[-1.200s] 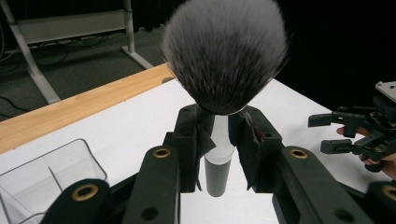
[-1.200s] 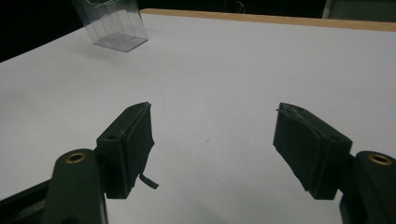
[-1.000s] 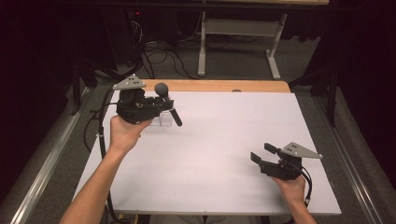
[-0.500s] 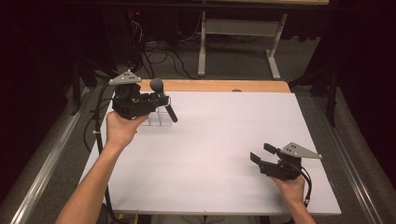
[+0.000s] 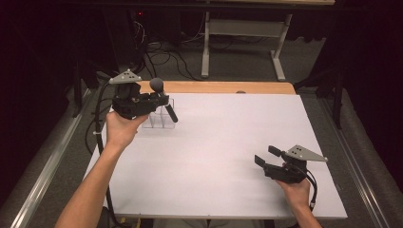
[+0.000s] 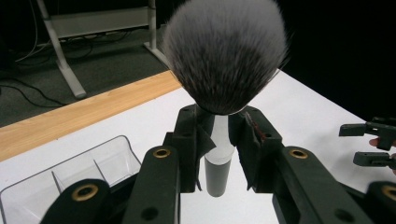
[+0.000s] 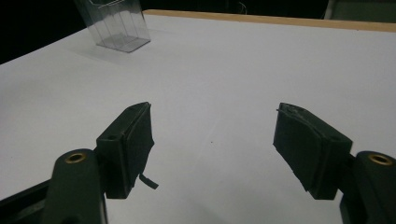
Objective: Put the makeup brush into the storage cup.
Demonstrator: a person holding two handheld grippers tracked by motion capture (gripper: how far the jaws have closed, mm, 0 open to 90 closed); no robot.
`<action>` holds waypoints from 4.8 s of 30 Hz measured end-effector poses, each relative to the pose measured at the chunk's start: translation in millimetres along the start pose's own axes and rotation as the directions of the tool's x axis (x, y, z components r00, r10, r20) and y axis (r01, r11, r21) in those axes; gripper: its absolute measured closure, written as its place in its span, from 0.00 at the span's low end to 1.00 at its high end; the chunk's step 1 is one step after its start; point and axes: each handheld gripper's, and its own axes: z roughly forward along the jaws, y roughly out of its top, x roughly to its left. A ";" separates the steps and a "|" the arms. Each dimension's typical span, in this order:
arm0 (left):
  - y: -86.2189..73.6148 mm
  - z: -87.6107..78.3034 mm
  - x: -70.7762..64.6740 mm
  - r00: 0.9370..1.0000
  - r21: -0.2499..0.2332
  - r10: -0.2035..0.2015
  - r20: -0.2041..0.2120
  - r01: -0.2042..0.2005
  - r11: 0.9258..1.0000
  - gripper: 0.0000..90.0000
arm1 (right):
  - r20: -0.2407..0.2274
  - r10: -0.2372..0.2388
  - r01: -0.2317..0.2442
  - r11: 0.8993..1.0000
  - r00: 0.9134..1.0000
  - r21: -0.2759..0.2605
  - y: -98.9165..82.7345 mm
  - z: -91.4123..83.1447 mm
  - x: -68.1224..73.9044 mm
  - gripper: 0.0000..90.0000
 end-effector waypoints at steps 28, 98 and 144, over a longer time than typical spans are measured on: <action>4.5 4.5 20.0 0.997 0.020 -0.028 -0.073 0.030 0.999 0.78 | 0.002 0.005 -0.005 1.000 1.000 -0.003 -0.1 -0.5 -1.1 0.33; 15.6 39.3 55.7 0.967 0.102 -0.046 -0.250 0.073 0.992 0.78 | 0.002 0.003 -0.003 1.000 1.000 0.000 -0.1 -0.1 -1.1 0.33; 3.2 63.2 67.3 0.944 0.197 -0.003 -0.329 0.072 0.978 0.78 | -0.002 0.000 0.000 1.000 1.000 0.002 -0.3 0.5 -1.1 0.33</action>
